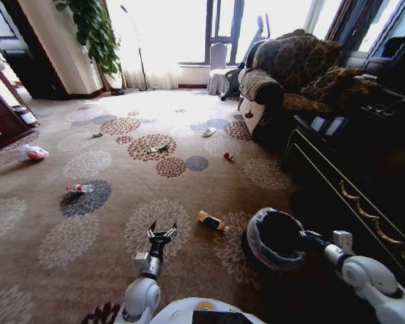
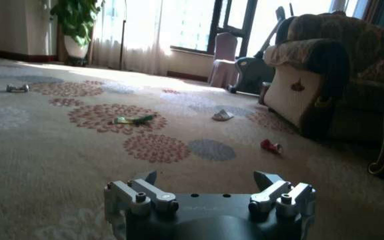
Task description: Pick up the trash from the ground and place it into the trash bin.
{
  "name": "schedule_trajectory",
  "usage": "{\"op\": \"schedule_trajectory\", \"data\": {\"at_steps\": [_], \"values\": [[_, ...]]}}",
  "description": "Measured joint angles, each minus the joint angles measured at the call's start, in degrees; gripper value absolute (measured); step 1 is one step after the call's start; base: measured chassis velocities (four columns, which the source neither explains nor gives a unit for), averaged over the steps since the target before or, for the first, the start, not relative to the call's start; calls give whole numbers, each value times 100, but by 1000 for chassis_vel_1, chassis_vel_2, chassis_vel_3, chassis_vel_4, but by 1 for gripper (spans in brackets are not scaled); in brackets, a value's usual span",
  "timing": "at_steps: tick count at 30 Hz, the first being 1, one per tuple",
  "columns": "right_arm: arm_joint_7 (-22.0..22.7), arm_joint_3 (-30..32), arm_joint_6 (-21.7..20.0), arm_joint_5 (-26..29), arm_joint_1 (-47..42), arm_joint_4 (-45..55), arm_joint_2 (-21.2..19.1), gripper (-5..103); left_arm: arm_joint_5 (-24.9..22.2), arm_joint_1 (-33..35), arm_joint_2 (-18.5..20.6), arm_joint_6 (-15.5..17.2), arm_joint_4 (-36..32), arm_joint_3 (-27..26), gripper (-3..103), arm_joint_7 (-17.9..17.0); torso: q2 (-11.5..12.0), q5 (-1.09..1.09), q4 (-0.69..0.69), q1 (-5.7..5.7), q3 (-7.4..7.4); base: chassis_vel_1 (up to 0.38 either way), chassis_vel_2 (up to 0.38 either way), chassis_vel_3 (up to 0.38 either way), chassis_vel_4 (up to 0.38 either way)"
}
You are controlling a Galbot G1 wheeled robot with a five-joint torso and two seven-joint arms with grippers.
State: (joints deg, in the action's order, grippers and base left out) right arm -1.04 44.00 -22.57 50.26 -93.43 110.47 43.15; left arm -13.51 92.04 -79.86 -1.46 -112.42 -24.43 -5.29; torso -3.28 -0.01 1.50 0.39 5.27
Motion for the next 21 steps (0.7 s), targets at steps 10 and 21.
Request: {"op": "schedule_trajectory", "data": {"at_steps": [10, 21], "values": [[0, -413, 916, -25, 510, 455, 397, 0, 14, -849, 683, 60, 1109, 168, 99, 367, 0, -3, -1, 0, 0, 0, 0, 0, 0], [-2, -1011, 2005, -647, 1133, 80, 605, 0, -400, -1919, 1463, 328, 1973, 1155, 99, 784, 0, 1, -3, 0, 0, 0, 0, 0, 0]]}}
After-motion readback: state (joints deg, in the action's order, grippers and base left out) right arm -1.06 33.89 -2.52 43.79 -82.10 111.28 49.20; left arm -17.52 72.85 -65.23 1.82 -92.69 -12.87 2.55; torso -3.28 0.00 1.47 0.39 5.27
